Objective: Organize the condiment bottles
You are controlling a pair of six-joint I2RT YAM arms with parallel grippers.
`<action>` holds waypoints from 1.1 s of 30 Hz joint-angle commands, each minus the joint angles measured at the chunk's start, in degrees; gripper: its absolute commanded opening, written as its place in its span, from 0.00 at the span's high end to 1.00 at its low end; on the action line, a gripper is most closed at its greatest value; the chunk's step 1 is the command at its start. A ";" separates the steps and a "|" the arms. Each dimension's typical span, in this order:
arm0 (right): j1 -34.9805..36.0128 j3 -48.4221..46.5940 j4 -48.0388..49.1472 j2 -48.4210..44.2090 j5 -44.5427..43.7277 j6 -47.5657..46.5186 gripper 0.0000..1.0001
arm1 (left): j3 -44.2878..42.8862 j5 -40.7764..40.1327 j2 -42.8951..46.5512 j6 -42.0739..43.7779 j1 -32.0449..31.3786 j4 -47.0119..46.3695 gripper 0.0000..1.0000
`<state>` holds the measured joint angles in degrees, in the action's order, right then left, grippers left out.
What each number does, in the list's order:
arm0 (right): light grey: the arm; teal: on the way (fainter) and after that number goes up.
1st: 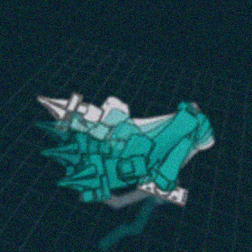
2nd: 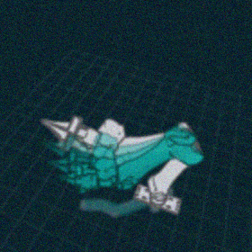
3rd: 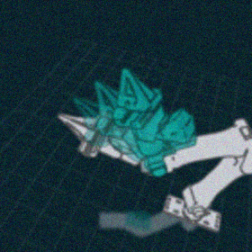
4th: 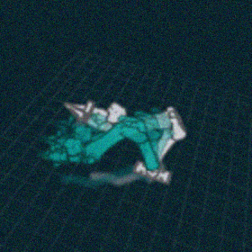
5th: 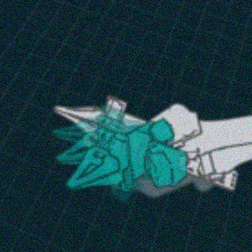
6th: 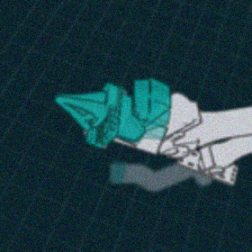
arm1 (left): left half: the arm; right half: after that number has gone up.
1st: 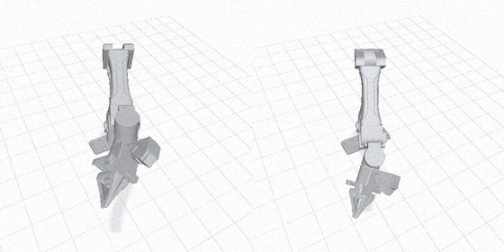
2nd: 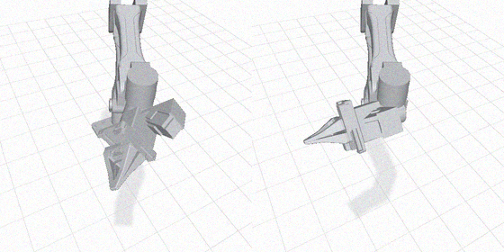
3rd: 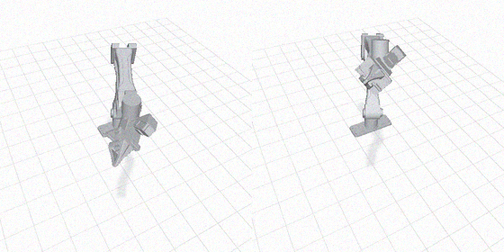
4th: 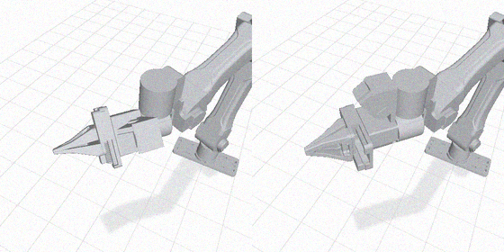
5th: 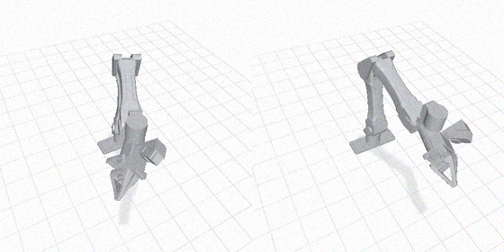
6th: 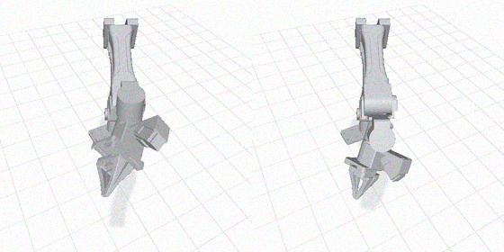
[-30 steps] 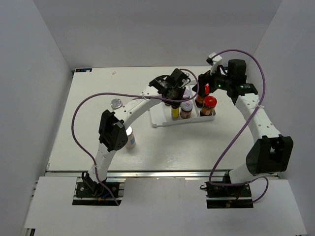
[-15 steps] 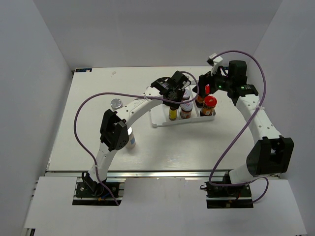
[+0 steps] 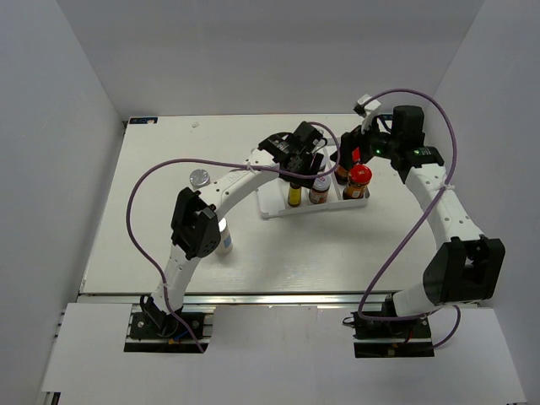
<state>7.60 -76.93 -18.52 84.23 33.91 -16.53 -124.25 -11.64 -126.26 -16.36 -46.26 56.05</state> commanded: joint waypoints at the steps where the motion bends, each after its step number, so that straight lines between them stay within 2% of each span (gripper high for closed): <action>1: -0.12 0.81 -1.16 -3.80 4.49 -6.56 0.11 | -2.32 -1.63 6.54 -1.48 -0.32 1.25 0.21; 6: -0.12 5.73 -4.58 -9.06 13.88 -21.57 0.11 | 3.03 -4.35 16.46 -4.11 0.12 0.82 0.21; 9: -0.04 7.39 -12.75 -10.74 23.45 -33.60 0.11 | 7.25 -5.58 23.49 -6.04 1.87 1.25 0.24; 11: 1.36 8.19 -16.87 -10.75 29.60 -38.28 0.11 | 10.59 -6.64 28.77 -6.66 3.45 0.82 0.26; 13: 5.21 9.07 -20.84 -10.14 28.85 -40.51 0.11 | 12.53 -7.34 32.11 -7.37 5.12 0.02 0.26; 14: 10.37 9.60 -21.03 -10.13 25.62 -40.51 0.11 | 14.02 -7.69 34.82 -7.46 5.56 -0.24 0.26; 15: 13.55 12.30 -16.15 -10.66 22.98 -39.29 0.11 | 14.55 -8.48 36.16 -7.46 6.00 -0.50 0.24; 16: 16.72 14.59 -10.36 -11.44 19.13 -29.27 0.11 | 14.99 -9.45 37.30 -7.46 6.35 -0.51 0.21; 17: 23.01 18.79 -1.26 -12.67 11.34 -25.51 0.11 | 15.87 -11.46 39.49 -7.55 6.53 -0.33 0.17; 18: 25.69 18.83 -1.16 -12.86 8.83 -23.56 0.11 | 16.22 -11.48 40.47 -7.55 6.53 -0.07 0.17; 19: 28.15 21.27 5.10 -12.51 4.80 -19.80 0.11 | 16.66 -13.91 41.43 -7.55 6.71 0.20 0.14; 20: 32.18 21.29 6.38 -10.42 4.24 -18.81 0.11 | 17.10 -15.16 43.62 -7.63 6.80 0.55 0.13; 23: 37.82 17.44 8.59 -3.14 1.00 -11.89 0.11 | 18.95 -19.55 47.66 -8.16 7.41 2.65 0.11; 26: 41.52 13.21 11.73 3.63 -3.84 -6.26 0.11 | 20.44 -22.19 50.31 -10.00 7.41 4.41 0.11; 33: 47.24 7.49 18.06 14.47 -10.26 -2.63 0.11 | 27.21 -24.91 57.78 -13.87 7.41 7.22 0.11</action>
<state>52.75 -66.67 -7.33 97.19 28.53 -23.33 -98.21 -32.84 -71.77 -27.70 -39.05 60.95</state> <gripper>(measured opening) 0.894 0.892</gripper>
